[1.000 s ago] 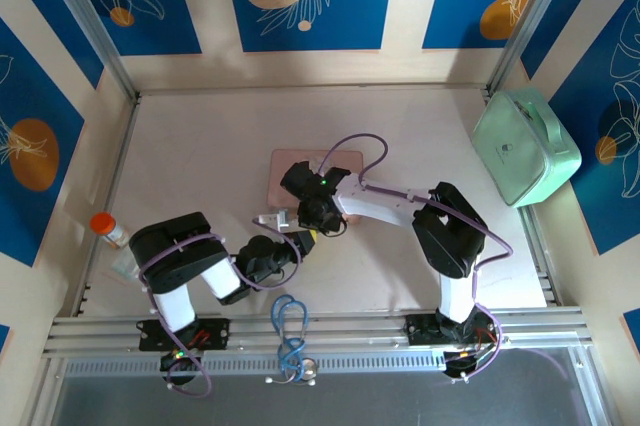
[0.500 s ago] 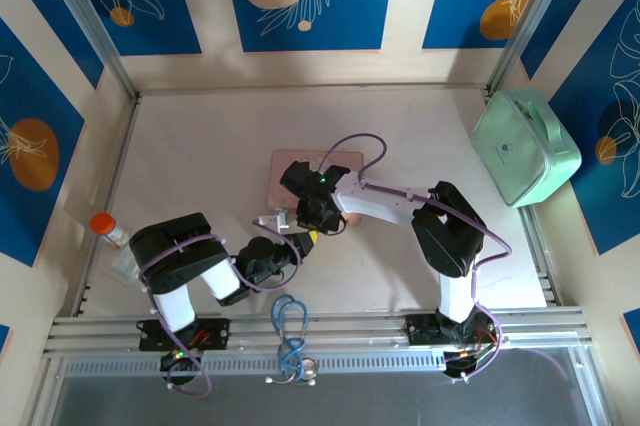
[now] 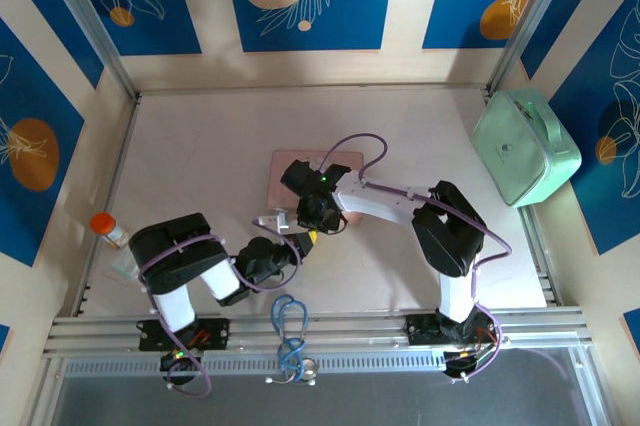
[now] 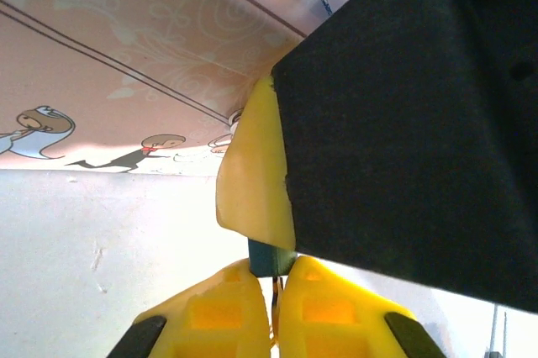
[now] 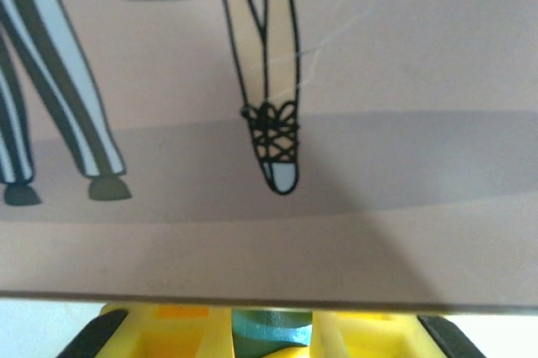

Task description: Unlock the padlock with the key

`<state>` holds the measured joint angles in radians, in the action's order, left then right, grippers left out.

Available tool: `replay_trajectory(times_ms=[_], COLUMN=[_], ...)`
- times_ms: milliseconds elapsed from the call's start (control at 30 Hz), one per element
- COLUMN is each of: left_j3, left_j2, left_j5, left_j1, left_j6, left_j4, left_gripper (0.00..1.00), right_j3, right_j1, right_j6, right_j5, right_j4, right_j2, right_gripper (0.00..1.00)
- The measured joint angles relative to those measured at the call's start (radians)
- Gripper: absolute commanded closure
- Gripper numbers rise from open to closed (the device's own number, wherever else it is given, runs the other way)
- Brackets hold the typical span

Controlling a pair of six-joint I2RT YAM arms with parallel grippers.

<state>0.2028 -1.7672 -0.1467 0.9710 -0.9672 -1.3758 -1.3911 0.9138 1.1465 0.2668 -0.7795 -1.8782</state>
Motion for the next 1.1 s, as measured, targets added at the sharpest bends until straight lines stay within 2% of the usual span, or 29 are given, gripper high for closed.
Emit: replay_trajectory(times_ms=[100, 200, 267, 400, 633, 833, 1100], left_j3=[-0.021, -0.041, -0.046, -0.048, -0.047, -0.047, -0.04], left_j2=[0.019, 0.032, 0.037, 0.038, 0.037, 0.036, 0.029], left_j5=[-0.013, -0.027, -0.031, -0.029, -0.022, -0.023, -0.021], left_j1=[0.0, 0.0, 0.0, 0.001, 0.003, 0.008, 0.01], left_j6=[0.006, 0.008, 0.007, 0.008, 0.006, 0.001, -0.002], left_j4=[-0.002, -0.001, -0.001, -0.008, -0.015, -0.014, -0.014], left_gripper=[0.7, 0.67, 0.67, 0.79, 0.78, 0.69, 0.78], right_j3=[-0.004, -0.004, -0.004, -0.004, -0.004, -0.004, -0.004], right_j1=[0.0, -0.002, -0.003, -0.003, -0.004, -0.008, -0.01], right_j6=[0.007, 0.007, 0.007, 0.008, 0.007, 0.007, 0.008], right_j5=[-0.021, -0.032, -0.032, -0.032, -0.035, -0.04, -0.048], right_j4=[0.0, -0.003, -0.003, -0.002, -0.003, -0.003, -0.003], right_j2=[0.0, 0.0, 0.0, -0.002, -0.002, -0.002, -0.002], right_gripper=[1.0, 1.0, 1.0, 1.0, 1.0, 1.0, 1.0])
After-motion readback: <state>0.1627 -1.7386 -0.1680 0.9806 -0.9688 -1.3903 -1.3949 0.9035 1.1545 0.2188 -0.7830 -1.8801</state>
